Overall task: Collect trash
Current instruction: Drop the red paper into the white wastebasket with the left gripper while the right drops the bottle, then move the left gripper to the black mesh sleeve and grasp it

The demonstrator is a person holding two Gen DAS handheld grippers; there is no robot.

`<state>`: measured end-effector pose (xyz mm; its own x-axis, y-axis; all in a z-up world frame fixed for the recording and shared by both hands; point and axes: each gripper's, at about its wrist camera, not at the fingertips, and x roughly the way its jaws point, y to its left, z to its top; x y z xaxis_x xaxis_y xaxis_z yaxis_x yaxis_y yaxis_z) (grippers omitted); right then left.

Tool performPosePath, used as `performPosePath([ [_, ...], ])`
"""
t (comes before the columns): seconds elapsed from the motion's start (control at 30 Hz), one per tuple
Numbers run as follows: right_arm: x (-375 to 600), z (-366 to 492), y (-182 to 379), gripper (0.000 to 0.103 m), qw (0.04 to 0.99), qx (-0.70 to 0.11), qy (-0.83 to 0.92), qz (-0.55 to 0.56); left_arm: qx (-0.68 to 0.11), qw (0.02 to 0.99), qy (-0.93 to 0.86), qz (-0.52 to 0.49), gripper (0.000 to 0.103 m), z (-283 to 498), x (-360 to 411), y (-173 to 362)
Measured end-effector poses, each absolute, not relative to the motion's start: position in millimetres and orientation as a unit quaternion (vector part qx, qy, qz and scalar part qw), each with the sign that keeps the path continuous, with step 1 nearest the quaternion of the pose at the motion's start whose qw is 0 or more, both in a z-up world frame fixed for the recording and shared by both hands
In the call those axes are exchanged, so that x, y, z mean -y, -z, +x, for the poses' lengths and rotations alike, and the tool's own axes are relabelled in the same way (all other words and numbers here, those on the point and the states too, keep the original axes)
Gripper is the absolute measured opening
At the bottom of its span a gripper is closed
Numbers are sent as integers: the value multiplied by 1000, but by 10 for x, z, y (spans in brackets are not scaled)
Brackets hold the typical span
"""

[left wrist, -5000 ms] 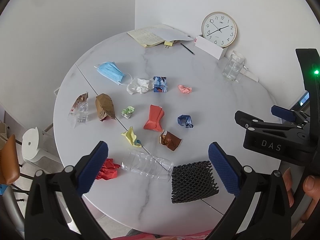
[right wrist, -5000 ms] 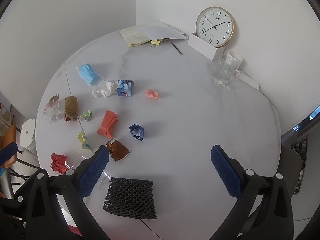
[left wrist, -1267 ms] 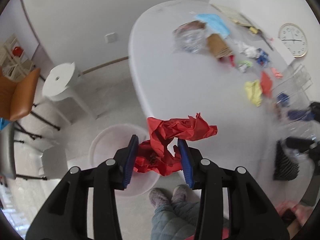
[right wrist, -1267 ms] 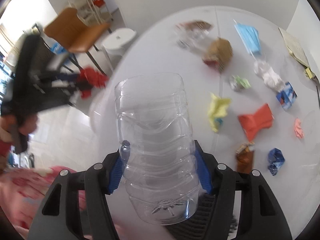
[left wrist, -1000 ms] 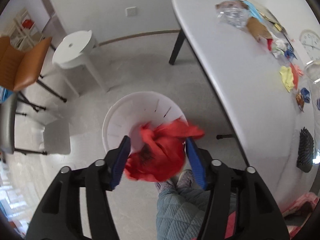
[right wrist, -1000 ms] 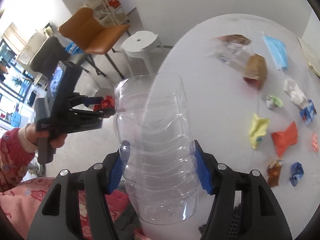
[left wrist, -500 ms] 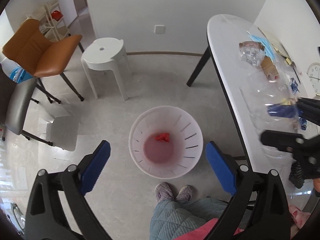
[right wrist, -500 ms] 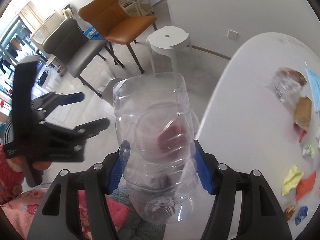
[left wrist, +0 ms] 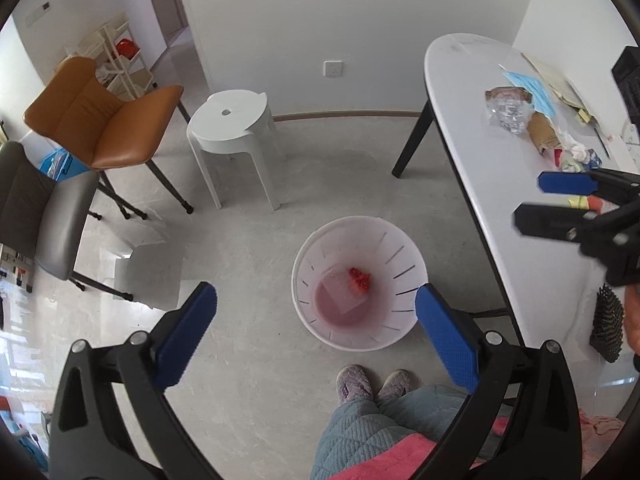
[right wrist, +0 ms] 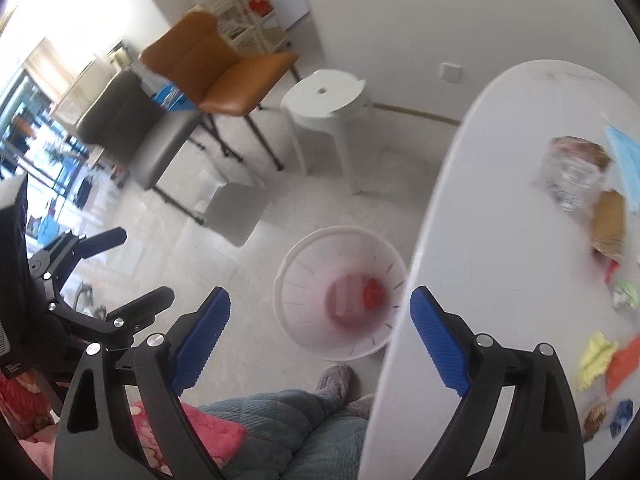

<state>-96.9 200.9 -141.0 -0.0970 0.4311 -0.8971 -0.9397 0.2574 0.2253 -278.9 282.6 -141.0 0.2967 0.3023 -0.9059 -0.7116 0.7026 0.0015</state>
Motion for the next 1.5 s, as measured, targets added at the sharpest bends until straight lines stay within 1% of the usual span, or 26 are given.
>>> performPosePath([
  [0.13,-1556,-713,1112,98,670,-485,-519,-215,-496,795,-300,-178,95,-2592,-2695,1289],
  [0.23,-1115,-531,933,100,710,-481,-479,-191,-495,810,-265,-169,95,-2400,-2554,1201],
  [0.33,-632,-375,809,100,742,-484,-433,-168,-495,826,-226,-148,95,-2182,-2356,1124],
  [0.57,375,-180,813,100,785,-508,-333,-120,-506,846,-145,-84,95,-1624,-1760,1022],
  [0.73,1041,-47,839,100,795,-521,-295,-95,-510,854,-88,-55,95,-1237,-1135,999],
  [0.9,1641,155,859,100,800,-529,-271,-87,-525,849,-10,-51,95,-846,-365,1134],
  [1.07,2115,413,959,100,797,-537,-266,-72,-551,831,48,-66,95,-494,324,1430],
  [1.17,2317,571,1068,100,791,-545,-269,-67,-566,821,64,-45,95,-331,673,1634],
  [1.2,2355,608,1090,100,790,-546,-271,-67,-568,819,75,-22,95,-269,829,1700],
  [1.37,2554,753,1228,100,779,-555,-286,-62,-588,797,113,73,95,-51,1207,1918],
  [1.43,2590,790,1282,100,775,-559,-290,-61,-608,783,109,73,95,24,1213,2012],
  [1.5,2611,811,1319,100,772,-560,-295,-55,-622,775,102,49,95,81,1202,2080],
])
